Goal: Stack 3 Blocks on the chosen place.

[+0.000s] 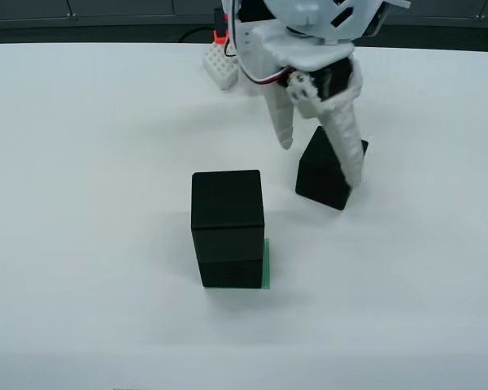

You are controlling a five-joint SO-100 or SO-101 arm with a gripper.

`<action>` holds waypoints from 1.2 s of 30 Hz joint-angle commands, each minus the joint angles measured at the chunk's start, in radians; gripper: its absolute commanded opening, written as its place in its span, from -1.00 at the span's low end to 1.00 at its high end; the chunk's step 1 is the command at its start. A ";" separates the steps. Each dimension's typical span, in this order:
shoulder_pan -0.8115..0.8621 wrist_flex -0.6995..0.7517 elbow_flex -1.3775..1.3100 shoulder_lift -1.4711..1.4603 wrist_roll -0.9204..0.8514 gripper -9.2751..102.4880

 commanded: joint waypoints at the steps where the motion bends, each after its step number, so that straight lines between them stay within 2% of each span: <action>1: -0.072 0.002 0.114 0.110 -0.107 -0.16; 9: -0.164 0.000 0.253 0.101 -0.207 -0.16; 17: -0.149 -0.041 0.259 0.044 -0.264 -0.16; 36: -0.083 -0.164 0.218 -0.091 -0.262 -0.16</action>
